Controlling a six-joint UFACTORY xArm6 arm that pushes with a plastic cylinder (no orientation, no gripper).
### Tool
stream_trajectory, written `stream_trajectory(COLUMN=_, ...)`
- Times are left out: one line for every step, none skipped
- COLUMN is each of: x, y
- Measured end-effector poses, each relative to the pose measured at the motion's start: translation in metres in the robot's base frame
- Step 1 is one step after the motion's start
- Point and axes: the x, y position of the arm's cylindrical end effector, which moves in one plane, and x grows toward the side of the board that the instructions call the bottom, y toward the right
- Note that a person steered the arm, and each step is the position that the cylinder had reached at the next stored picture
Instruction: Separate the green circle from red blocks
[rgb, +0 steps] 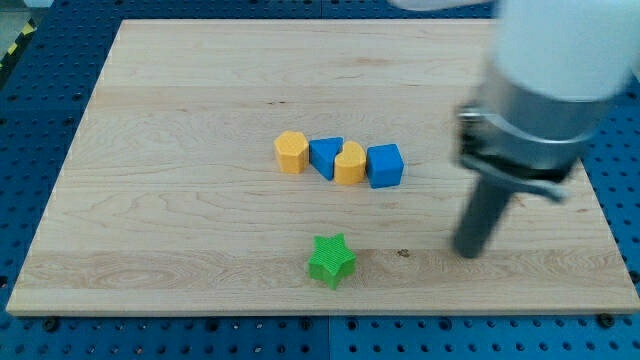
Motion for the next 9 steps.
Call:
stream_trajectory(x=-0.011, y=0.1)
stream_trajectory(x=-0.058, y=0.143)
stream_trajectory(x=-0.095, y=0.14)
stream_trajectory(x=-0.126, y=0.124)
stream_trajectory(x=-0.15, y=0.097)
stream_trajectory(x=-0.168, y=0.057)
stream_trajectory(x=-0.178, y=0.012)
stream_trajectory(x=-0.16, y=-0.005)
stream_trajectory(x=-0.116, y=-0.001)
